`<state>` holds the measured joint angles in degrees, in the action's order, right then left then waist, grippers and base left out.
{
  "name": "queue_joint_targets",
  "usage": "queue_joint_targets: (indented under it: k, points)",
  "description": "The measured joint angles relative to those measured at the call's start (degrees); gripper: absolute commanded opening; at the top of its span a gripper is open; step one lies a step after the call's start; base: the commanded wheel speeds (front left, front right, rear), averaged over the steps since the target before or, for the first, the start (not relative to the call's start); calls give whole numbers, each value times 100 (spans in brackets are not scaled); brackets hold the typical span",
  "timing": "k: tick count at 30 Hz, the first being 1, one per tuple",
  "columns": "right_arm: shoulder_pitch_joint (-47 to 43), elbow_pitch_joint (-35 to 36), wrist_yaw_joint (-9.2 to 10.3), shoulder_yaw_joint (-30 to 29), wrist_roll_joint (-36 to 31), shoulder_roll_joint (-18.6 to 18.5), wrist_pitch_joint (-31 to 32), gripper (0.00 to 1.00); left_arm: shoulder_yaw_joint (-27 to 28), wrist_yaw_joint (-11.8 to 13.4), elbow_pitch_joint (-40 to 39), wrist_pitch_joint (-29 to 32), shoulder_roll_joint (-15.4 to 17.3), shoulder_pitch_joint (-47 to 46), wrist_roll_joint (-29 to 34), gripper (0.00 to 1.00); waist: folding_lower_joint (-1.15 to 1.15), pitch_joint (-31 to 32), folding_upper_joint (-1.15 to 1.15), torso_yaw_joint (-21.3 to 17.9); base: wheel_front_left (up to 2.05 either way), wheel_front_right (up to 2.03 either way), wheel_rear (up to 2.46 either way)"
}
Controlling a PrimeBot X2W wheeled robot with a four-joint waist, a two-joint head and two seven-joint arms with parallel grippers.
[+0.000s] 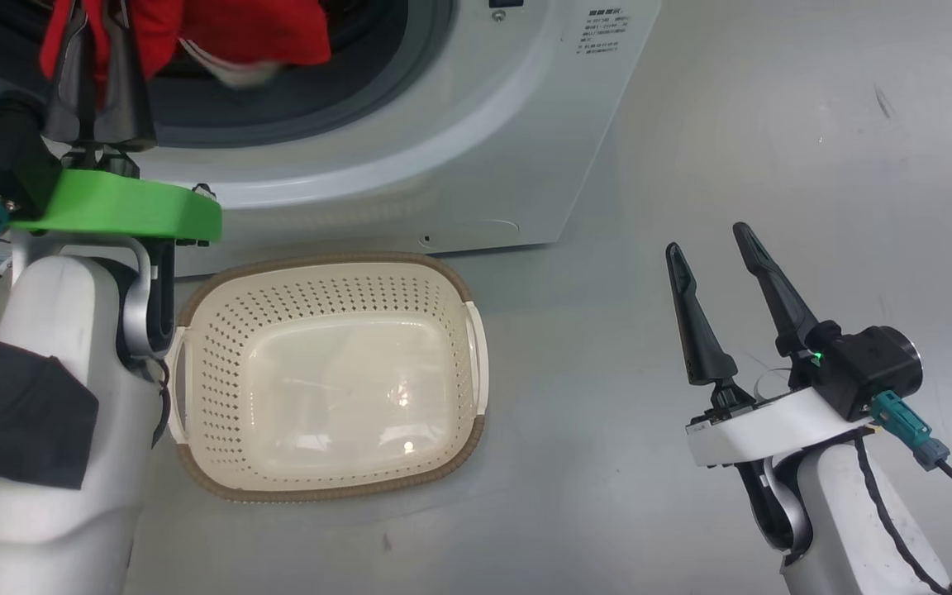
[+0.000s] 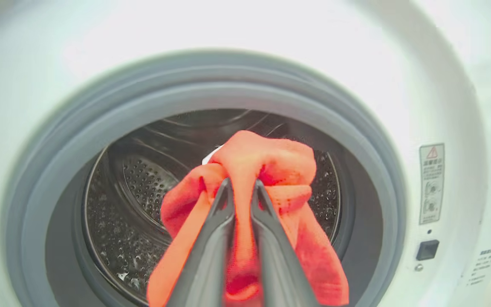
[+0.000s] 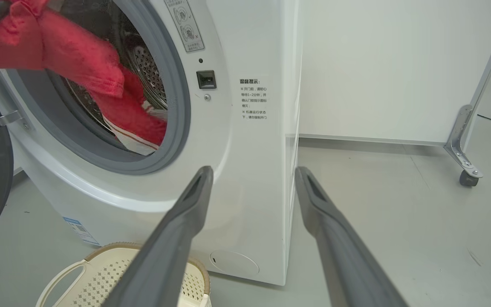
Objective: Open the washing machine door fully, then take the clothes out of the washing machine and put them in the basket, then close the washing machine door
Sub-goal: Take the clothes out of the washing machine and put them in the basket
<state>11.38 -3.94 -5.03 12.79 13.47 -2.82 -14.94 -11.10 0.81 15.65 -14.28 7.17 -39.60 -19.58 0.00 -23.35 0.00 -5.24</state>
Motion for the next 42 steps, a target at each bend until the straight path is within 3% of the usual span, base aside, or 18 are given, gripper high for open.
queue_joint_targets:
  k: [13, 23, 34, 42]
  points:
    - [-269, -10, -22, -16, -2, 1, 0, 100, 14, 199, -1372, -47, -1, 422, 296, 0, 0, 516, 0, 229, 0, 0, 0]
    - [-277, 29, -44, 25, -1, 1, 0, 100, 0, 312, -1949, -48, -4, 1394, 345, 0, 0, 646, 0, 297, 0, 0, 0]
    - [-286, 90, -46, 24, -18, 1, 0, 100, -349, 350, -1573, 367, -69, 2835, 185, 0, 0, 588, 0, 306, 0, 0, 0]
    - [-282, 192, -70, 58, -29, 1, 0, 100, -385, 350, -967, 465, -152, 3071, -76, 0, 0, 344, 0, 253, 0, 0, 0]
